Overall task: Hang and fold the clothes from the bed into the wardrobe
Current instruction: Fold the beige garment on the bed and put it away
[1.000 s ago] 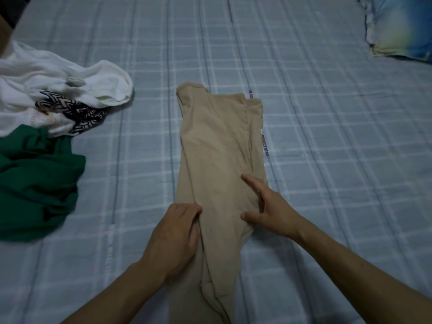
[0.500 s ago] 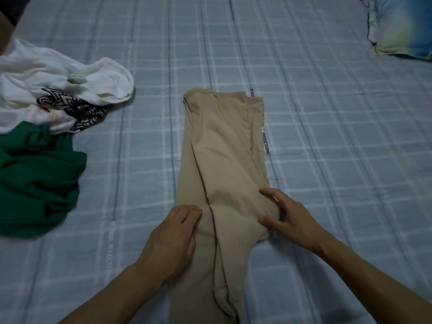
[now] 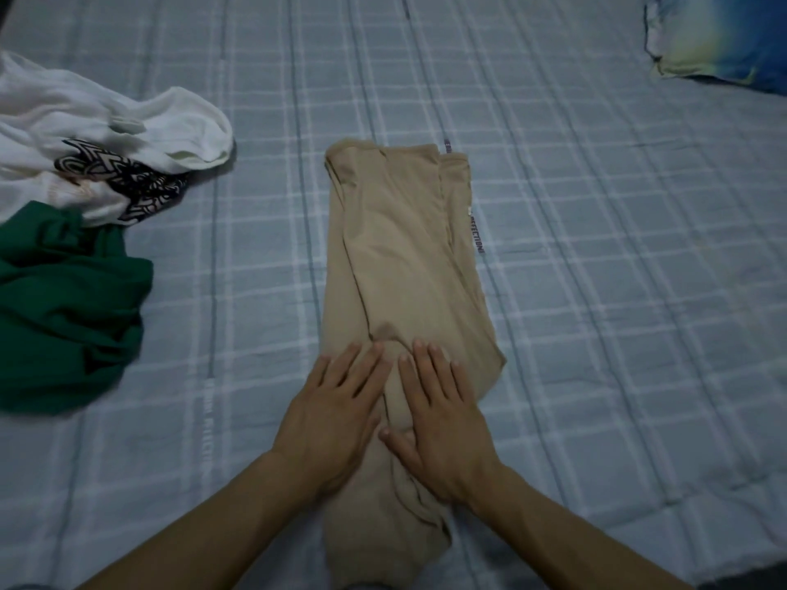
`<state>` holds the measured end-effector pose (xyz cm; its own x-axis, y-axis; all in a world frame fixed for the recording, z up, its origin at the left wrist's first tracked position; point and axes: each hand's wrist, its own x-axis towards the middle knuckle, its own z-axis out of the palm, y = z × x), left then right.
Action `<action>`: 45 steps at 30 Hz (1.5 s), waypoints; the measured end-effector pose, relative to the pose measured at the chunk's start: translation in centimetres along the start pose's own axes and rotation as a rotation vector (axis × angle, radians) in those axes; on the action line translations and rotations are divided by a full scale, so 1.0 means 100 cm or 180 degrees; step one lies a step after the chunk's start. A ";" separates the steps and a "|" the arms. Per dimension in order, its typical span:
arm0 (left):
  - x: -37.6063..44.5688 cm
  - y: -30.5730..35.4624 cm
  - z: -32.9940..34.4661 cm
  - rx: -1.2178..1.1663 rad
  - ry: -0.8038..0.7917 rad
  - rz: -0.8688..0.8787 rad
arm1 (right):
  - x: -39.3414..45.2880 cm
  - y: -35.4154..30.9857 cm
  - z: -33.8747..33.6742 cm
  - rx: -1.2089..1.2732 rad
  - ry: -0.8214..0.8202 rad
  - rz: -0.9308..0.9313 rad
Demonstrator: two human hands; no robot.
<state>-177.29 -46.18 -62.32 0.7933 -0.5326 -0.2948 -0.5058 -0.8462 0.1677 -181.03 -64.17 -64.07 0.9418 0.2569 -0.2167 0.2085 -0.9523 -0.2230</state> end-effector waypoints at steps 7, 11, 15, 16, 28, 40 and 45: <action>-0.059 -0.004 0.010 -0.0339 0.0468 0.0789 | -0.052 -0.016 0.017 -0.0021 -0.0140 -0.0231; -0.080 -0.025 0.021 -0.0371 0.0404 0.1367 | -0.057 -0.010 0.005 0.0199 -0.0335 -0.0465; -0.086 -0.034 0.024 -0.0491 0.0265 0.1505 | -0.070 0.008 -0.014 0.0567 0.0066 -0.0708; -0.087 -0.031 0.025 -0.0512 0.0279 0.1560 | -0.073 0.011 -0.015 0.0404 0.0119 -0.0793; -0.057 -0.005 -0.021 -0.2160 0.1124 0.0690 | -0.055 0.035 -0.041 0.0021 -0.0710 -0.1193; 0.038 -0.027 -0.084 -0.3100 0.1991 -0.0605 | 0.015 0.018 -0.065 0.2485 0.1323 0.0727; 0.102 -0.051 -0.113 -0.3025 0.2241 -0.1029 | 0.103 0.046 -0.115 0.2885 0.1211 0.0743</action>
<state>-162.75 -47.51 -55.51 0.9955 0.0609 0.0732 -0.0371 -0.4593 0.8875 -167.37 -67.86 -56.40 0.9880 -0.1402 -0.0649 -0.1217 -0.4471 -0.8862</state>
